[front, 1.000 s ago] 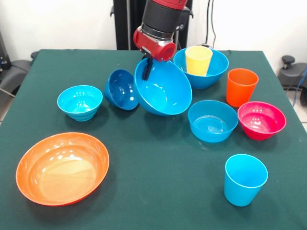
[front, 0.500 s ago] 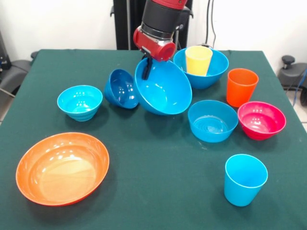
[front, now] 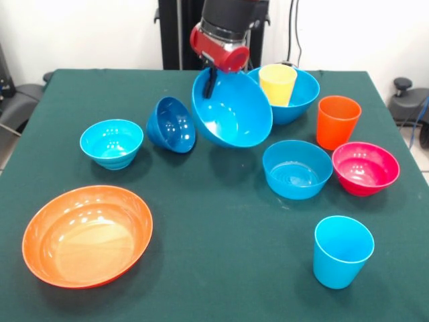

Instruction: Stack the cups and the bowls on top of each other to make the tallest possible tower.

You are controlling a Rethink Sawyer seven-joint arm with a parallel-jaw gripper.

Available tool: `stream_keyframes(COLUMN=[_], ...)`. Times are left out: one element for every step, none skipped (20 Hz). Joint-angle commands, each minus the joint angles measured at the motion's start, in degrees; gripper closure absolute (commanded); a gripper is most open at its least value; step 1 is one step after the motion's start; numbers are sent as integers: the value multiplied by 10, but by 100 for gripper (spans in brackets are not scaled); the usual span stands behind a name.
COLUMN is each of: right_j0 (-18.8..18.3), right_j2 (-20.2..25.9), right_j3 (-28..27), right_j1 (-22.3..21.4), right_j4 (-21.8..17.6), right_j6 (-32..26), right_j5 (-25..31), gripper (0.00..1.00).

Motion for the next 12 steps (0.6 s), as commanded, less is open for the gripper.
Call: stream_keyframes(right_j0=[-1, -1, 2, 2, 3, 3, 6, 4, 6, 4, 5, 3], right_j2=[64, 64, 63, 64, 65, 66, 67, 68, 69, 70, 71, 73], right_j3=[37, 37, 35, 35, 33, 33, 29, 28, 24, 22, 18, 18], right_j1=[-59, -67, -71, -75, -75, -74, -71, -71, -69, -67, -65, -64], right_j4=[-4, -4, -2, -3, -1, -2, 0, -1, 0, -1, 0, 0], right_j6=[6, 3, 3, 2, 3, 6, 8, 8, 9, 9, 10, 10], right_j5=[107, 118, 127, 132, 134, 131, 132, 132, 134, 133, 134, 132], gripper=[100, 100, 100, 100, 100, 100, 100, 100, 100, 100, 100, 100])
